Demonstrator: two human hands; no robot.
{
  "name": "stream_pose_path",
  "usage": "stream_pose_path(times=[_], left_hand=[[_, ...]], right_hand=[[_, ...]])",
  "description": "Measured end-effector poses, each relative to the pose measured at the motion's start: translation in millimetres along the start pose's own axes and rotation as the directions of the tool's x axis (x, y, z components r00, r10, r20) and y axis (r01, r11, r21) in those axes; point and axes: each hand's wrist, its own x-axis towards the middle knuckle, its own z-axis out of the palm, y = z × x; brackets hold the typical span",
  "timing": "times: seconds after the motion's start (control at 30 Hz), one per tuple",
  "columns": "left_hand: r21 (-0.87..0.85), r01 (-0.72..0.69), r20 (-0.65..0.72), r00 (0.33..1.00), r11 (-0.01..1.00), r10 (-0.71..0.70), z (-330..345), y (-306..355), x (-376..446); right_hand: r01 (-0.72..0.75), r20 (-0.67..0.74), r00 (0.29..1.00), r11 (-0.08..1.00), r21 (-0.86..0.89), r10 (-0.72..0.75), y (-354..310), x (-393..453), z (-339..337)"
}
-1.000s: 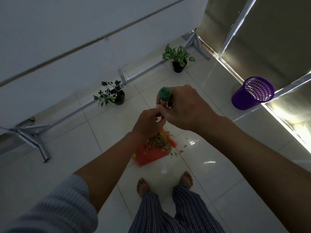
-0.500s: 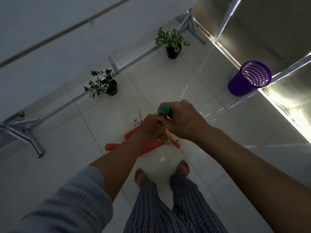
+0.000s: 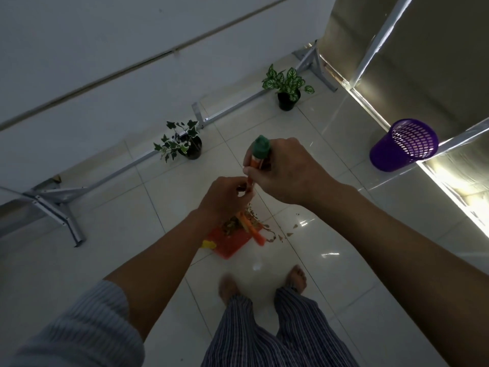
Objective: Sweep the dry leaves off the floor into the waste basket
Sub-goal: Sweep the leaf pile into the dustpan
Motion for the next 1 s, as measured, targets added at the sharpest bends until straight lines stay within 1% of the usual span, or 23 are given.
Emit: stream_pose_path(times=[0.17,0.2,0.27,0.37,0.4,0.47,0.5,0.53,0.6,0.67,0.77,0.83,0.93,1.0], left_hand=[[-0.068,0.009,-0.071,0.997,0.998,-0.014,-6.7,0.6,-5.6],[-0.075,0.021,-0.065,0.998,0.997,-0.026,-7.7,2.9,-5.4],[-0.061,0.077,-0.028,0.996,0.995,-0.079,-4.0,3.5,-3.1],[-0.087,0.137,0.012,0.991,0.987,-0.136,3.6,-3.7,-2.3],[-0.074,0.154,0.036,0.988,0.985,-0.152,5.7,-6.5,-5.0],[0.023,0.132,0.087,0.987,0.991,-0.133,8.1,-10.1,-14.2],[0.024,0.142,0.09,0.986,0.99,-0.144,13.0,-15.1,-18.2],[-0.015,0.183,0.1,0.979,0.983,-0.18,17.9,-19.9,-21.5],[0.004,0.246,0.165,0.956,0.969,-0.243,22.4,-26.5,-28.2],[0.057,0.187,0.15,0.97,0.981,-0.193,18.4,-26.9,-35.6],[-0.039,0.179,0.057,0.983,0.983,-0.176,7.6,-31.7,-38.9],[-0.093,0.131,0.015,0.991,0.987,-0.13,-0.7,-39.0,-40.5],[-0.038,0.166,-0.003,0.986,0.985,-0.166,-7.1,-63.6,-48.4],[0.059,0.247,0.021,0.968,0.967,-0.249,-7.9,-77.2,-59.6]], right_hand=[[0.028,-0.023,0.999,0.998,-0.063,-0.029,-16.3,0.6,3.9],[0.034,-0.028,0.999,0.996,-0.08,-0.036,-18.8,0.8,5.1],[0.037,-0.015,0.999,0.995,-0.089,-0.038,-21.9,0.9,9.9],[0.06,0.034,0.998,0.994,-0.092,-0.057,-23.6,-1.5,22.9],[0.069,0.049,0.997,0.993,-0.096,-0.065,-22.7,-2.7,28.9],[0.078,0.086,0.994,0.992,-0.099,-0.07,-20.1,-5.8,40.3],[0.079,0.104,0.992,0.993,-0.092,-0.069,-18.3,-7.1,45.4],[0.074,0.118,0.991,0.994,-0.082,-0.064,-16.3,-8.2,49.3],[0.051,0.13,0.991,0.997,-0.057,-0.043,-13.8,-9.3,53.5],[0.035,0.134,0.991,0.999,-0.041,-0.029,-14.8,-8.3,53.8],[0.038,0.137,0.99,0.999,-0.038,-0.032,-23.5,-2.7,48.0],[0.017,0.145,0.989,0.999,-0.027,-0.013,-31.2,3.1,40.5],[-0.018,0.13,0.991,0.999,-0.04,0.023,-43.9,11.2,25.6],[-0.017,0.102,0.995,0.998,-0.065,0.023,-52.0,15.2,18.7]])
